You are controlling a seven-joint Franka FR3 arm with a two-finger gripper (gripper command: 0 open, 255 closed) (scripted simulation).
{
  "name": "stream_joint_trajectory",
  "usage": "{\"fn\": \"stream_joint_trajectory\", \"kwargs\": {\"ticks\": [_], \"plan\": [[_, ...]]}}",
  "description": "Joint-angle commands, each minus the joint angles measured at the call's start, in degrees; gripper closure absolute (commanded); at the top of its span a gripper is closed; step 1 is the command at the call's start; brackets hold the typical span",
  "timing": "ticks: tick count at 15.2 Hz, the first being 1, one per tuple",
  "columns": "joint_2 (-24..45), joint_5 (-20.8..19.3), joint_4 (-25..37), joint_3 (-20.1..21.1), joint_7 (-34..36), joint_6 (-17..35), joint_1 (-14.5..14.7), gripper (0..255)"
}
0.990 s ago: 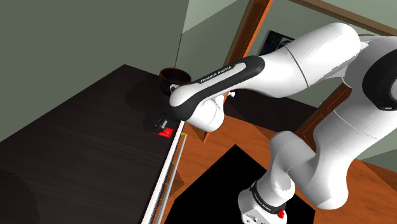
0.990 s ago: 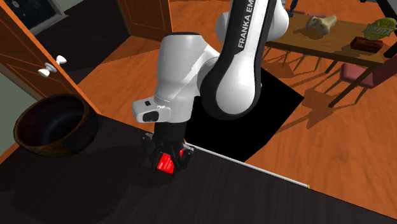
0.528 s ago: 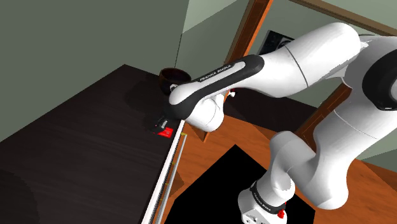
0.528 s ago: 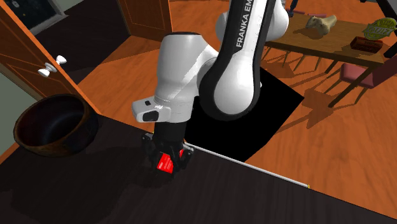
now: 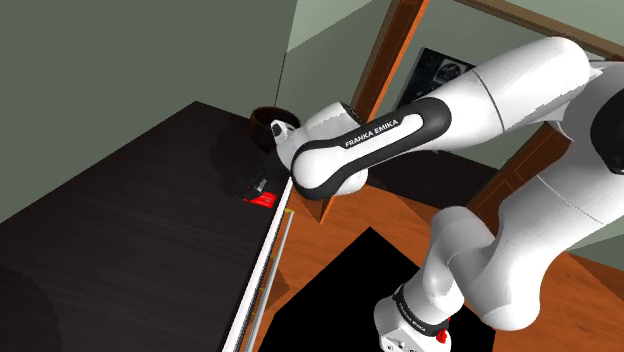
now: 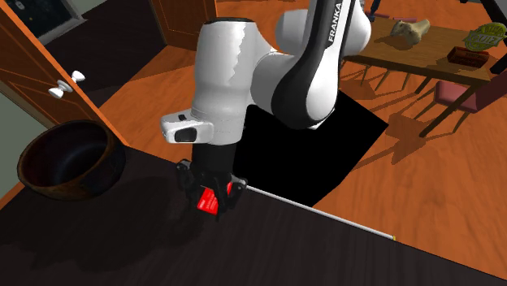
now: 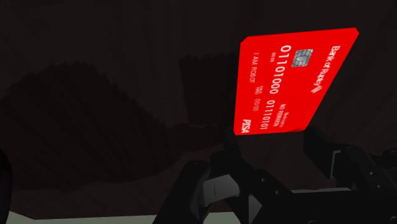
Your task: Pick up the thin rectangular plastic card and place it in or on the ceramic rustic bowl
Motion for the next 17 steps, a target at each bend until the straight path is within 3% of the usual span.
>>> {"fn": "stream_joint_trajectory", "kwargs": {"ticks": [1,8,17], "plan": [[-1.49,-5.10,-0.14,3.13,4.43,-1.56,-3.97,255],[-6.16,-13.77,0.99,8.84,12.06,-7.63,-11.41,255],[-11.02,-18.83,4.00,12.11,16.85,-15.60,-15.66,255]]}}
